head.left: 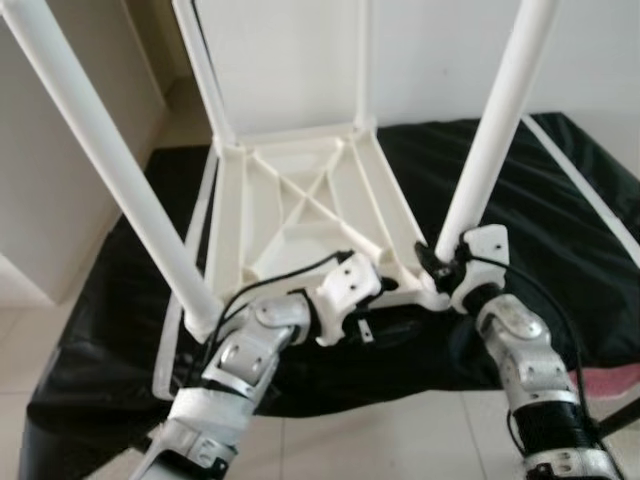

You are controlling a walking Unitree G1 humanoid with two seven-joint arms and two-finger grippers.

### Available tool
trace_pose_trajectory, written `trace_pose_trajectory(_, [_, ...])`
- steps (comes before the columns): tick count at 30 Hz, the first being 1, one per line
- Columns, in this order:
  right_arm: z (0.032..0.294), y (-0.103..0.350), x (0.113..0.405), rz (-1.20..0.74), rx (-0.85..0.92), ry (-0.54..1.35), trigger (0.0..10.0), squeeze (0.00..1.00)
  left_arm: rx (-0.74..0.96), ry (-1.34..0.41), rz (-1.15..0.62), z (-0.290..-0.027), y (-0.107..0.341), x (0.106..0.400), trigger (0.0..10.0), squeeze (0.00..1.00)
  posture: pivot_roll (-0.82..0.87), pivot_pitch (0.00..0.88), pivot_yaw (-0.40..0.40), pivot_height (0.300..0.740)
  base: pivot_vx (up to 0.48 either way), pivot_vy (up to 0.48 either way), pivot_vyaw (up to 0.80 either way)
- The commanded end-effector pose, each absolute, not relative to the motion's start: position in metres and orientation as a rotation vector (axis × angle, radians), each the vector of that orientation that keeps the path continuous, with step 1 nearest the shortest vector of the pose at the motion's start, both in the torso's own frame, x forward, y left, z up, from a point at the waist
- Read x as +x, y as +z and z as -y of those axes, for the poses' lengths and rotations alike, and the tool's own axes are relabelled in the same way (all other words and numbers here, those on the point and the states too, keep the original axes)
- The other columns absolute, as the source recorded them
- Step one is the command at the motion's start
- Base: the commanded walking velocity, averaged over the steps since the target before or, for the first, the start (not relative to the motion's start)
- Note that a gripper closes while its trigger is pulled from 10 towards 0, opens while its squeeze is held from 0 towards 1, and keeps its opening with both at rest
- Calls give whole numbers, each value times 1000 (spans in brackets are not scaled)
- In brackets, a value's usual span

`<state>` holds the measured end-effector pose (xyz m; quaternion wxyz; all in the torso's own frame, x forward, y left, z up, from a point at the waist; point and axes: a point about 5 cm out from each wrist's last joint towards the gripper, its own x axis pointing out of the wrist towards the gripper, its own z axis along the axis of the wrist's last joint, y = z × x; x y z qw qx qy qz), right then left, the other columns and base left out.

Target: Building children table

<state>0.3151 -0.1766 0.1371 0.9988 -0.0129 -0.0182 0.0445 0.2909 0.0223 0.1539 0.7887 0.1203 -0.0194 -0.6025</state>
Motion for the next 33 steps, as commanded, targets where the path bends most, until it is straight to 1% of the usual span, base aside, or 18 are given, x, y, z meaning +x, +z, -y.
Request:
trace_pose_trajectory(1, [190,114,309,-81,5,-20,10000,0,263,-1097,53,-30,153,302,10000,0,-149,24,62,740,0,0,0])
trace_pose_trajectory(2, [188,111,306,-85,28,-121,10000,0,261,-1092,58,-30,154,303,10000,0,-144,25,63,740,0,0,0])
trace_pose_trajectory(3, [181,107,301,-89,68,-274,10000,0,265,-1087,64,-31,154,303,10000,0,-142,27,65,740,0,0,0])
trace_pose_trajectory(4, [181,107,301,-89,68,-274,10000,0,265,-1087,64,-31,154,303,10000,0,-142,27,65,740,0,0,0])
trace_pose_trajectory(5, [177,105,299,-94,90,-322,10000,0,266,-1085,62,-32,154,304,10000,0,-133,29,68,740,0,0,0])
trace_pose_trajectory(6, [177,105,299,-94,90,-322,10000,0,266,-1085,62,-32,154,304,10000,0,-133,29,68,740,0,0,0])
trace_pose_trajectory(7, [168,104,299,-105,111,-303,10000,0,264,-1084,62,-32,154,304,10000,0,-131,31,69,740,0,0,0])
trace_pose_trajectory(9, [165,106,299,-101,116,-285,10000,0,261,-1084,64,-32,155,303,10000,0,-131,32,70,740,0,0,0])
trace_pose_trajectory(13, [163,108,297,-98,111,-276,10000,0,254,-1087,69,-31,157,303,10000,0,-127,38,71,740,0,0,0])
trace_pose_trajectory(16, [156,106,294,-106,115,-268,10000,0,252,-1084,67,-34,157,303,10000,0,-120,46,75,740,0,0,0])
trace_pose_trajectory(25, [154,112,293,-70,94,-291,10000,0,252,-1079,70,-36,158,303,10000,0,-117,46,78,740,0,0,0])
trace_pose_trajectory(33, [158,115,292,-59,82,-298,10000,0,260,-1078,74,-39,160,304,10000,0,-114,37,76,740,0,0,0])
